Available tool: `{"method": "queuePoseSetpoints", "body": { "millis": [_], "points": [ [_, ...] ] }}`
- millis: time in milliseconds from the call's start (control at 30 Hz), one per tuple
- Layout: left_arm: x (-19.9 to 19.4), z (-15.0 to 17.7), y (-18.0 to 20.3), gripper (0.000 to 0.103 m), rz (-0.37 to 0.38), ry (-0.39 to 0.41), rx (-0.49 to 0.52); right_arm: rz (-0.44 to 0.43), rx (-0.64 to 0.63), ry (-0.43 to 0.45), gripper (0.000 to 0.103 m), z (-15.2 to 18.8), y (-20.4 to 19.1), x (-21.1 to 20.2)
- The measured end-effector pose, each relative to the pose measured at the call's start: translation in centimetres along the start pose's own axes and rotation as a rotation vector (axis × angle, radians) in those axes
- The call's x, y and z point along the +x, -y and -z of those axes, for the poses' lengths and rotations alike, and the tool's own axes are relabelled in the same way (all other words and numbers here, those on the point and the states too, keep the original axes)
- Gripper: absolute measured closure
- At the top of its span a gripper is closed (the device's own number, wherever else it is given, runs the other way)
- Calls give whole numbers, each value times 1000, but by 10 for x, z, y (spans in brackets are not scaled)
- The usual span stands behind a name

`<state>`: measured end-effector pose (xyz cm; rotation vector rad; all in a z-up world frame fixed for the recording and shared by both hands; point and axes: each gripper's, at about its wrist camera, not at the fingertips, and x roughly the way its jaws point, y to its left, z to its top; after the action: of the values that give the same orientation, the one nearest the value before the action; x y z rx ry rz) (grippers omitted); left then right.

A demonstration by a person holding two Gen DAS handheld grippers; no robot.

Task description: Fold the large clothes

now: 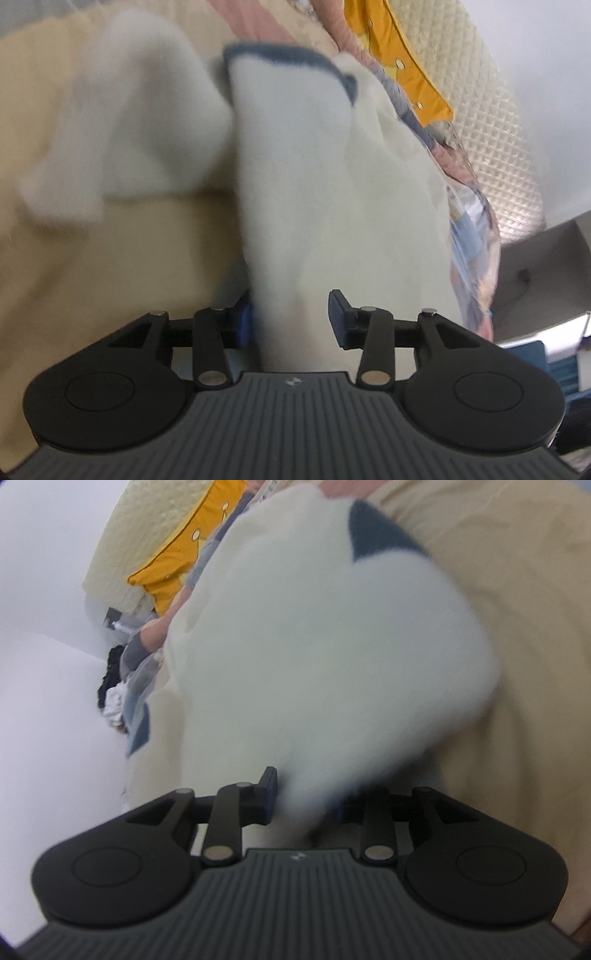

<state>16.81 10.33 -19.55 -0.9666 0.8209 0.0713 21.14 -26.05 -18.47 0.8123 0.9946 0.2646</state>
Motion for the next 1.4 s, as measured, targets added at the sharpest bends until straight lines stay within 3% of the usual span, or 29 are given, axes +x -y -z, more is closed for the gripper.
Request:
{"method": "queuePoseSetpoints", "body": {
  "millis": [267,500,633,667,767,867,1000,1233,1400],
  "points": [
    [17,13,7,51,21,-38,35,-24,-40,-65,62,6,-8,12],
    [24,21,16,53,23,-33,61,-21,-102,-43,62,6,-18,16],
    [31,16,20,73,11,-27,51,-7,-135,-27,65,4,-17,19],
    [33,16,22,79,9,-18,55,-18,-125,-17,73,3,-16,20],
    [35,16,27,84,3,15,90,-35,-111,7,85,-2,-13,19],
    [29,18,30,87,44,35,102,-35,-135,35,91,-3,-14,15],
    [6,16,34,89,162,84,89,-47,-226,104,92,2,-26,2],
    [-53,15,35,90,324,114,97,-222,-289,295,92,20,-44,-55],
    [-99,20,47,90,348,157,181,-295,-333,358,92,47,-56,-89]
  ]
}}
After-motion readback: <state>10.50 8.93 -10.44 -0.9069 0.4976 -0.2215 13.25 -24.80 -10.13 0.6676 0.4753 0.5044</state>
